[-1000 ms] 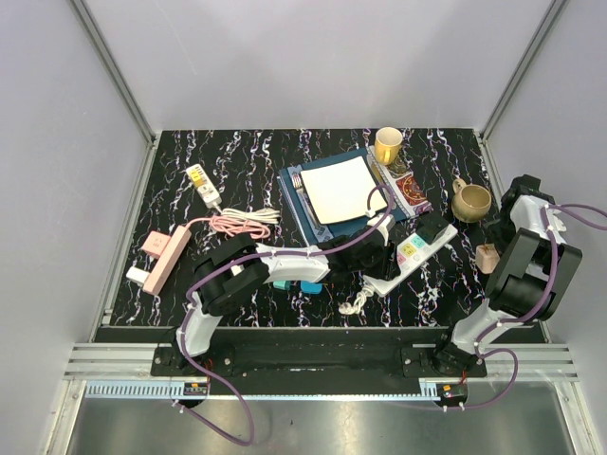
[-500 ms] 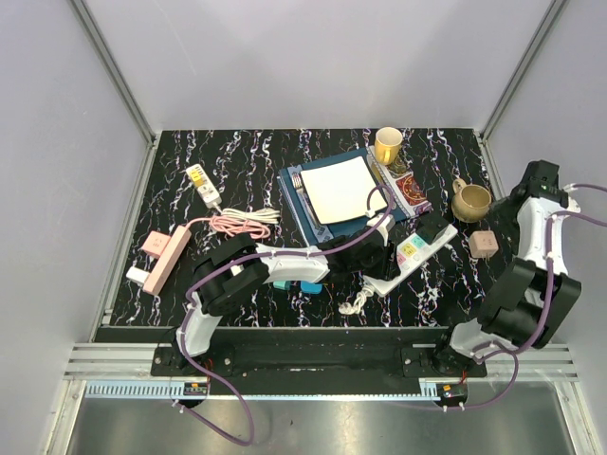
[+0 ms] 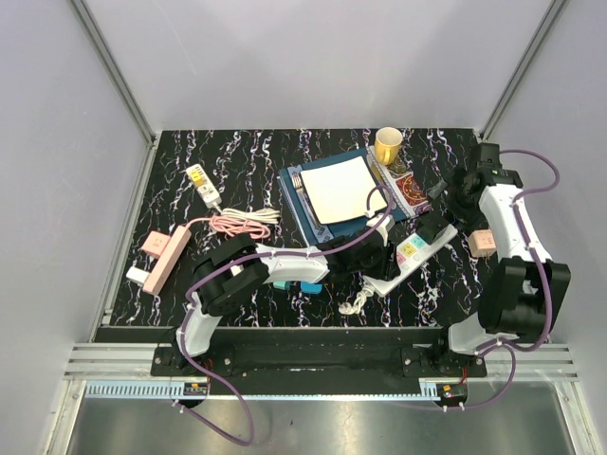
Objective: Pull the plug off the socket
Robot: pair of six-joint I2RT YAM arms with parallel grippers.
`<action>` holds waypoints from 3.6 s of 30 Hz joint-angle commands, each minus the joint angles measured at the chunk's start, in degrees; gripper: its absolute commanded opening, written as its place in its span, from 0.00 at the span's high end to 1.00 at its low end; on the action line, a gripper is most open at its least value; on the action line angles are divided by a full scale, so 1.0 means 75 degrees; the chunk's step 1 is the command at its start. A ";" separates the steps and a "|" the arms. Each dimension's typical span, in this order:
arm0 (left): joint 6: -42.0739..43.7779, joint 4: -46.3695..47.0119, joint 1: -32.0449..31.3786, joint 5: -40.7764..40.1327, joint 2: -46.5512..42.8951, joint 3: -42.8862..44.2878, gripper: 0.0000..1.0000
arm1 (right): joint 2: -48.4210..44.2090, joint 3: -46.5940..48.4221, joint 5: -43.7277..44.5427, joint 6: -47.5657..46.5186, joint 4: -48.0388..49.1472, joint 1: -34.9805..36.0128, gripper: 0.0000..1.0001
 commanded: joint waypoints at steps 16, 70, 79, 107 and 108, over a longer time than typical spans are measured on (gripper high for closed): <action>0.0181 -0.2043 0.0010 -0.0473 0.0466 -0.0649 0.50 | 0.1312 0.0080 0.0310 0.0171 0.0304 0.0406 0.05; 0.0614 -0.1843 0.0127 0.1298 0.0839 0.2068 1.00 | 0.1137 -0.0377 0.0194 0.0300 0.0128 0.0594 0.67; 0.0369 -0.3602 0.0139 -0.0062 0.1649 0.2341 1.00 | 0.1044 -0.0166 0.0310 0.0184 -0.0188 0.0582 0.68; 0.0052 -0.4739 0.0162 -0.0449 0.2364 0.2715 1.00 | 0.0891 -0.0120 0.0251 -0.0121 -0.0199 0.0348 0.71; 0.0064 -0.4739 0.0162 -0.0438 0.2329 0.2703 1.00 | 0.0856 -0.0049 0.0322 -0.0110 -0.0235 0.0348 0.71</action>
